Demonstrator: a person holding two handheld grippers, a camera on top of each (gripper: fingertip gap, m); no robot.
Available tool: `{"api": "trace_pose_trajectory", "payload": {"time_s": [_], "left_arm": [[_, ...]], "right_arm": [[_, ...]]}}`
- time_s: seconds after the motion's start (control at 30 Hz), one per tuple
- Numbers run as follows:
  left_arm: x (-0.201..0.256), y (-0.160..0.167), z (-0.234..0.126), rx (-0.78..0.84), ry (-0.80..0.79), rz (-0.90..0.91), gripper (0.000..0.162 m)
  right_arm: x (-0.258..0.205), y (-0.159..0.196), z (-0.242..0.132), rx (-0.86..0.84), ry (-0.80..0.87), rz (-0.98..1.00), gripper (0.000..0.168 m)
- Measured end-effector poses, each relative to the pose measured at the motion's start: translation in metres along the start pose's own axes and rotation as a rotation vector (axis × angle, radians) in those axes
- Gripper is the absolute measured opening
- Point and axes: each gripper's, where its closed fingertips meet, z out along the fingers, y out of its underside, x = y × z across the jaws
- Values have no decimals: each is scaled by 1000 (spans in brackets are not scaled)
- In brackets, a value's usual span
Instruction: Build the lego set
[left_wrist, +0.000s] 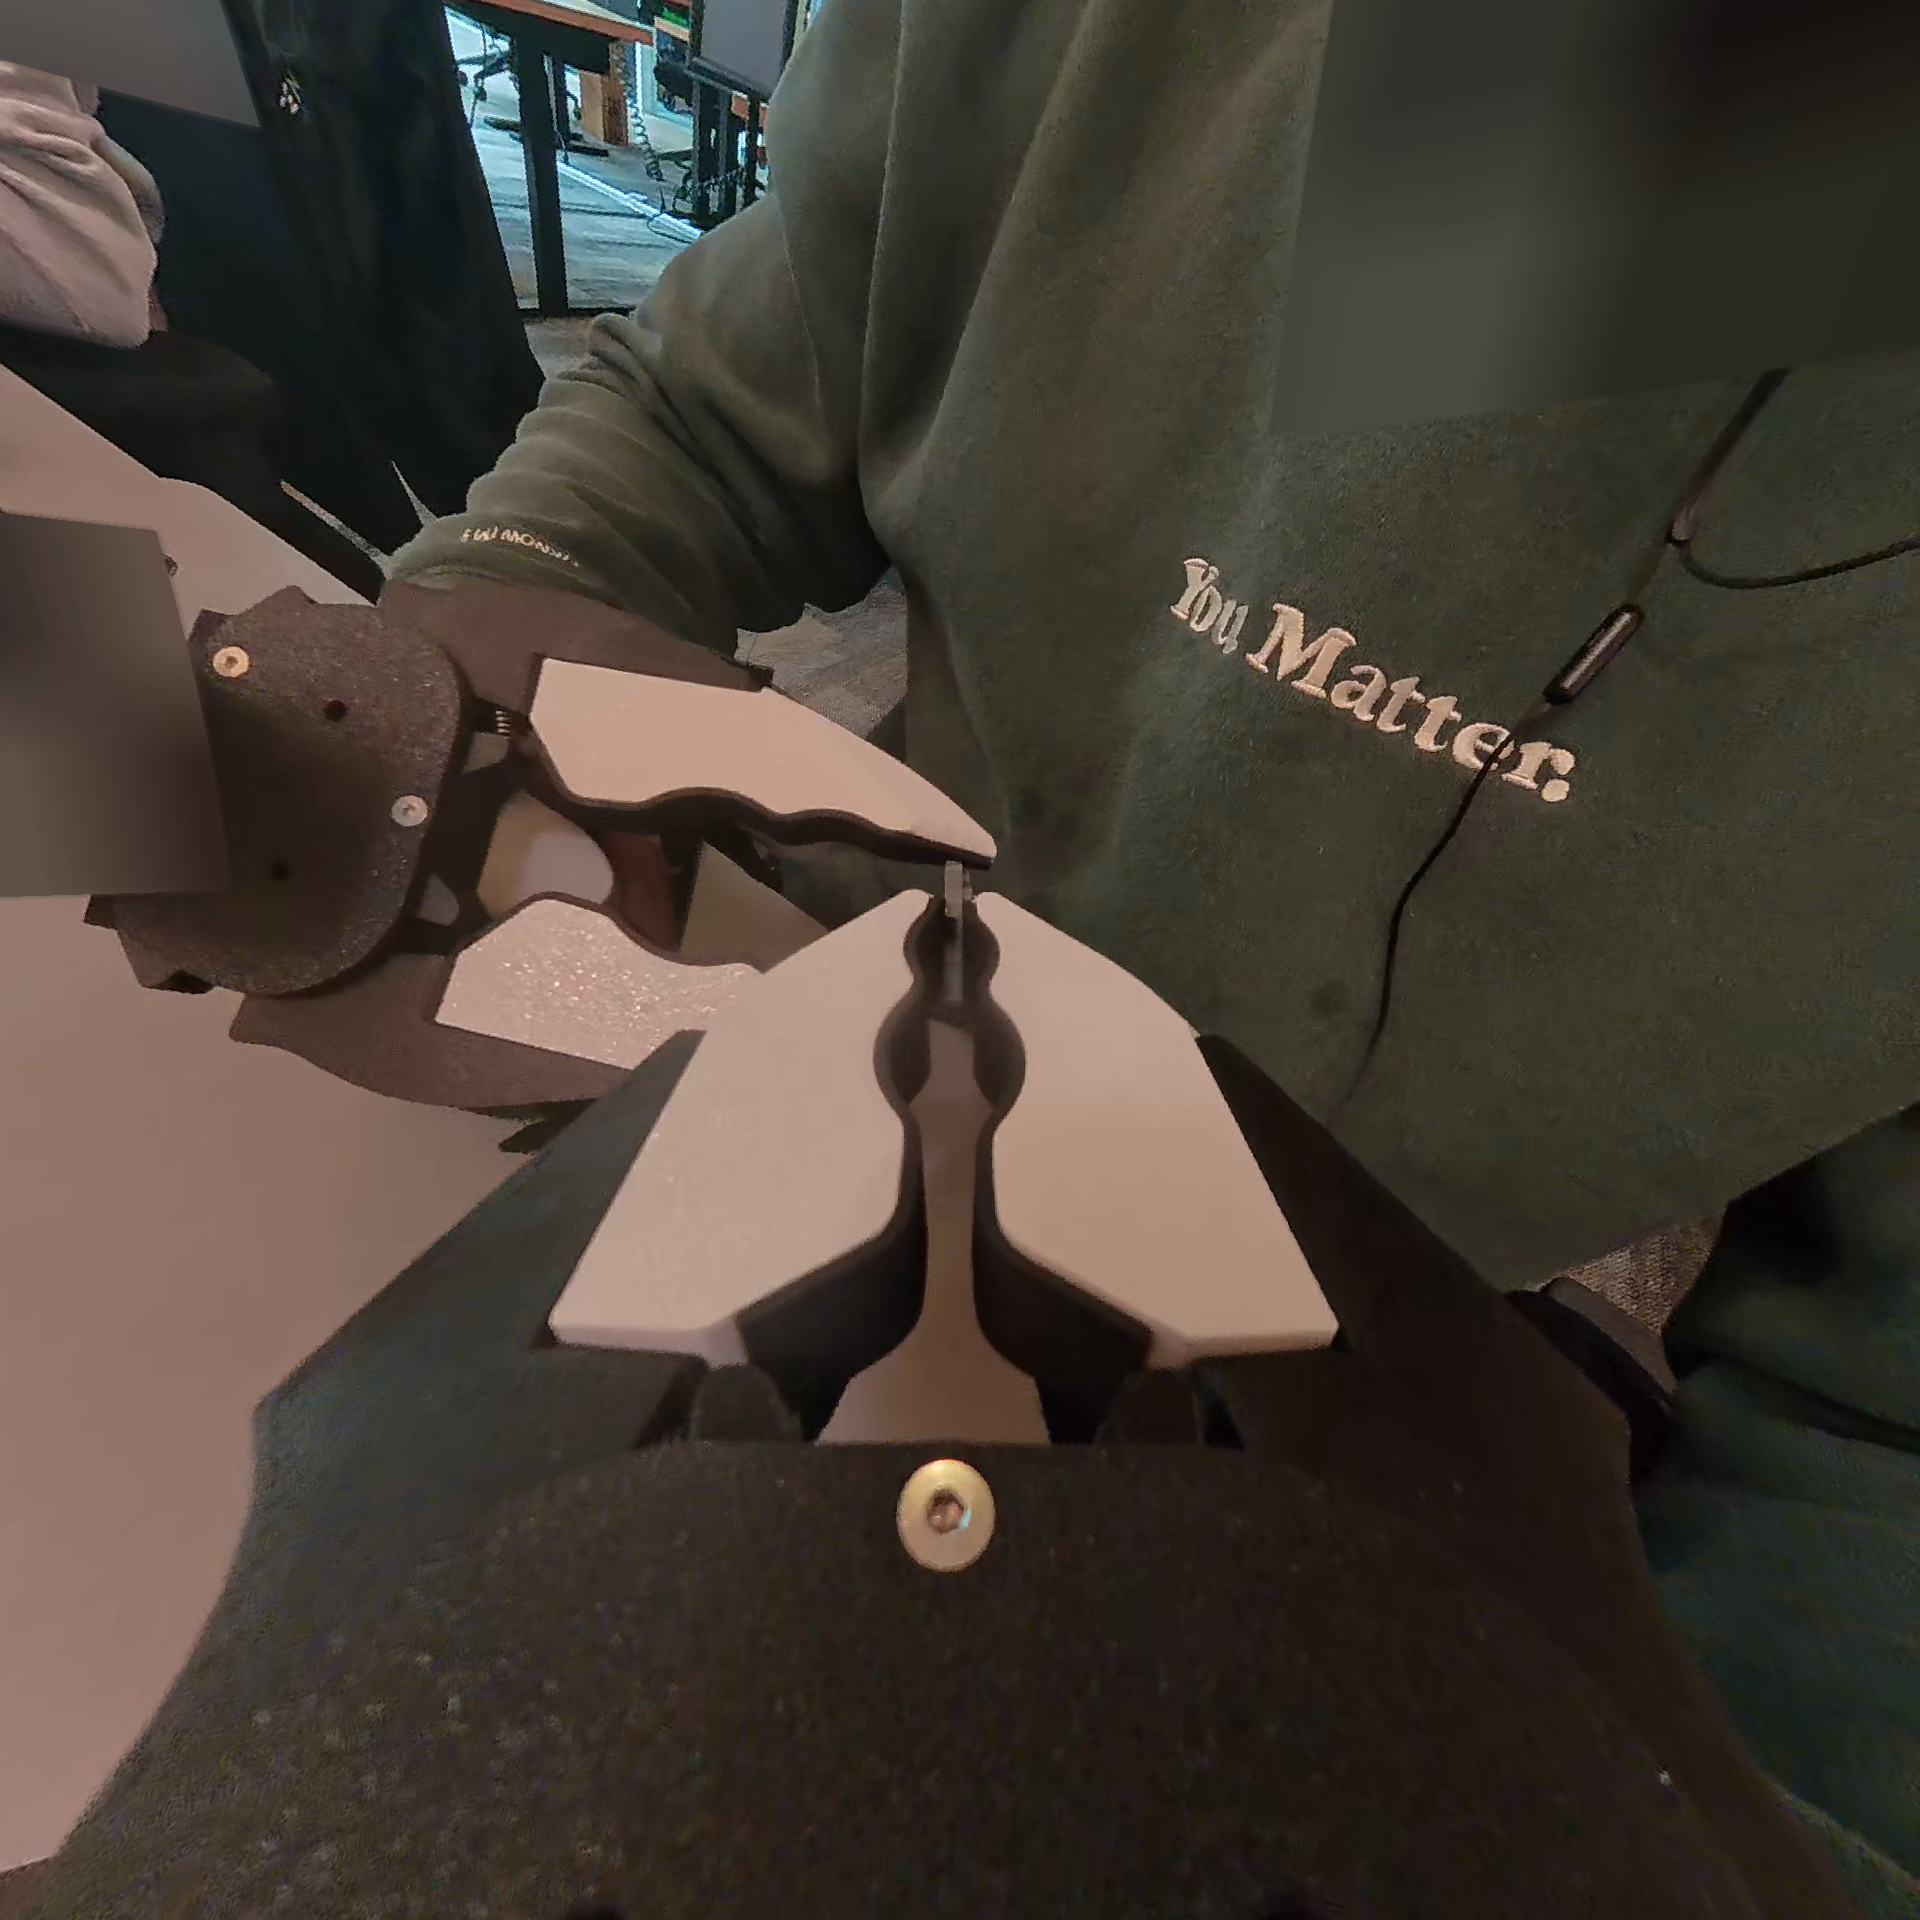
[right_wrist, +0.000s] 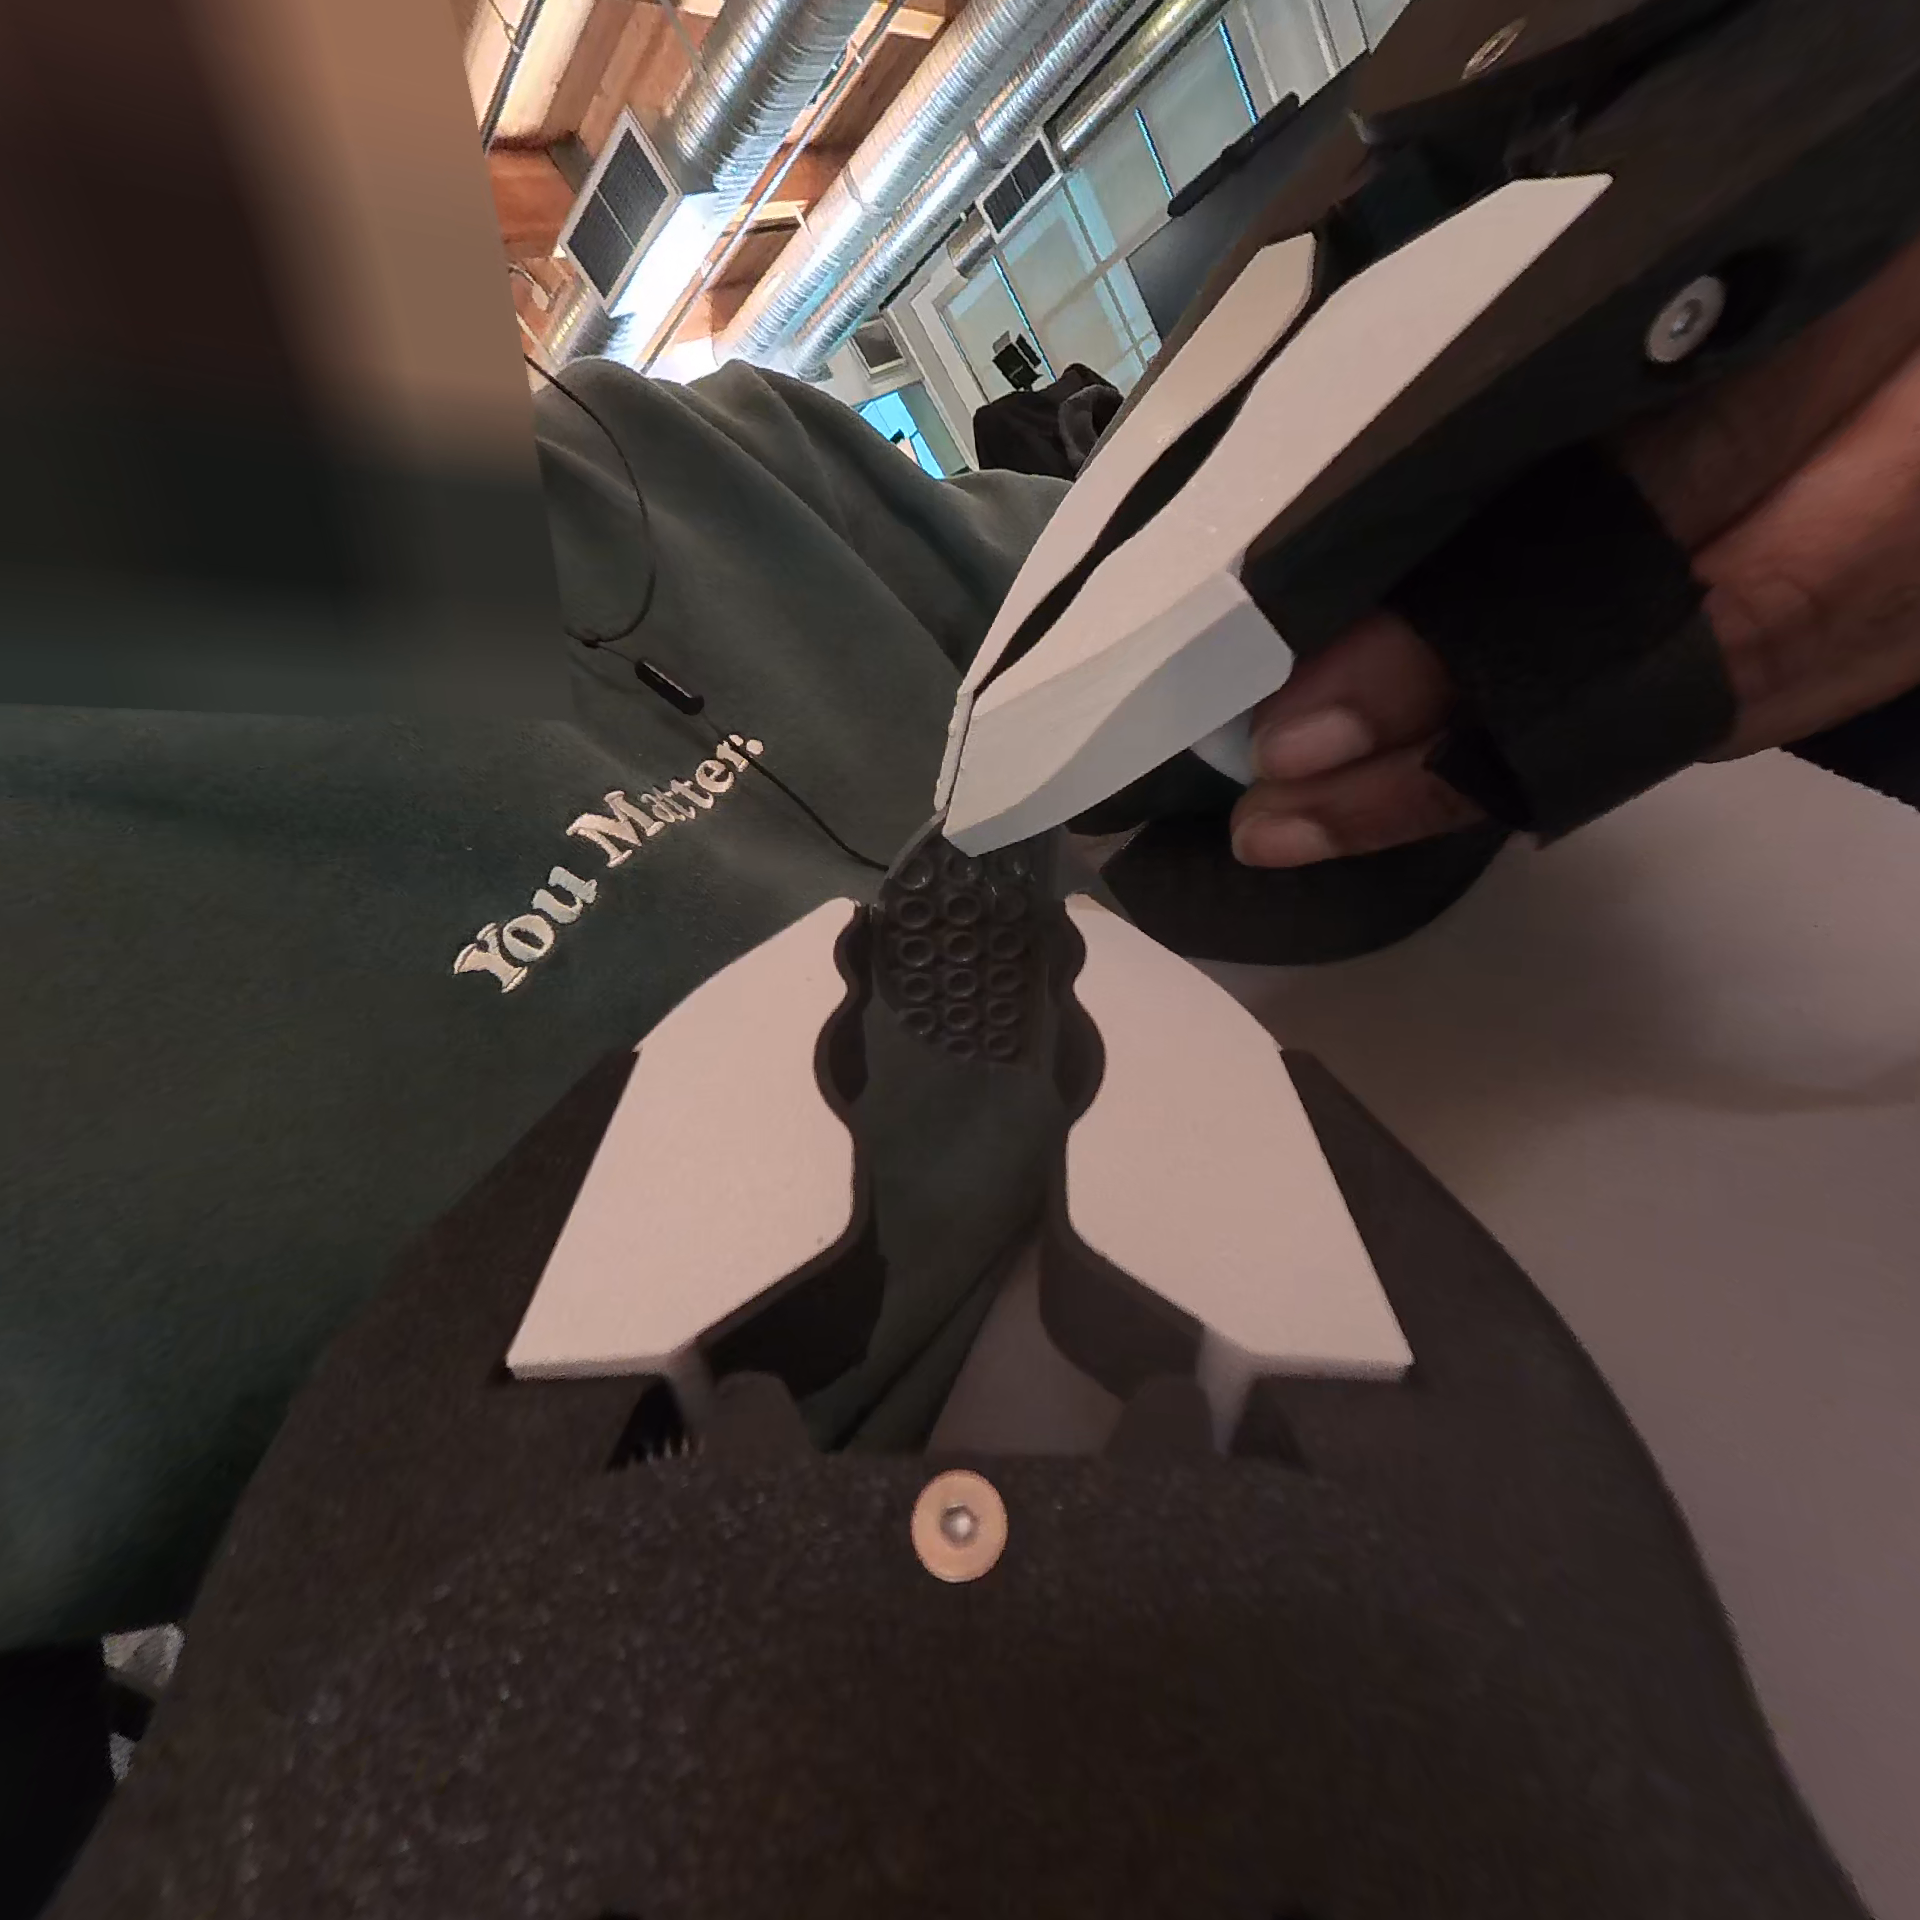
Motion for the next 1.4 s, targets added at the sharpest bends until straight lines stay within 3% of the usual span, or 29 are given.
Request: {"api": "trace_pose_trajectory", "payload": {"time_s": [0.13, 0.23, 0.37, 0.5, 0.63, 0.77, 1.0, 1.4], "left_arm": [[-4, -3, -3, 27, -37, 21, 3], [-7, -11, -9, 81, -88, 23, 19], [-14, -19, -28, 155, -231, 30, 19], [-38, -15, -63, 186, -543, 2, 18], [-65, 17, -112, 80, -933, -104, 19], [-75, 47, -139, 27, -1110, -243, 29], [-92, 89, -130, -93, -1113, -369, 40], [-100, 120, -116, -181, -1061, -438, 34]], "right_arm": [[1, -3, -2, 29, 0, 7, 32], [3, -6, -6, 53, 4, 14, 32], [2, -12, -11, 96, 1, 10, 32], [2, -19, -21, 141, 20, -7, 32], [4, -26, -33, 189, 52, -33, 32], [0, -35, -46, 260, 37, -50, 32], [-10, -45, -58, 367, -42, -53, 32], [-18, -52, -67, 441, -126, -46, 32]]}}
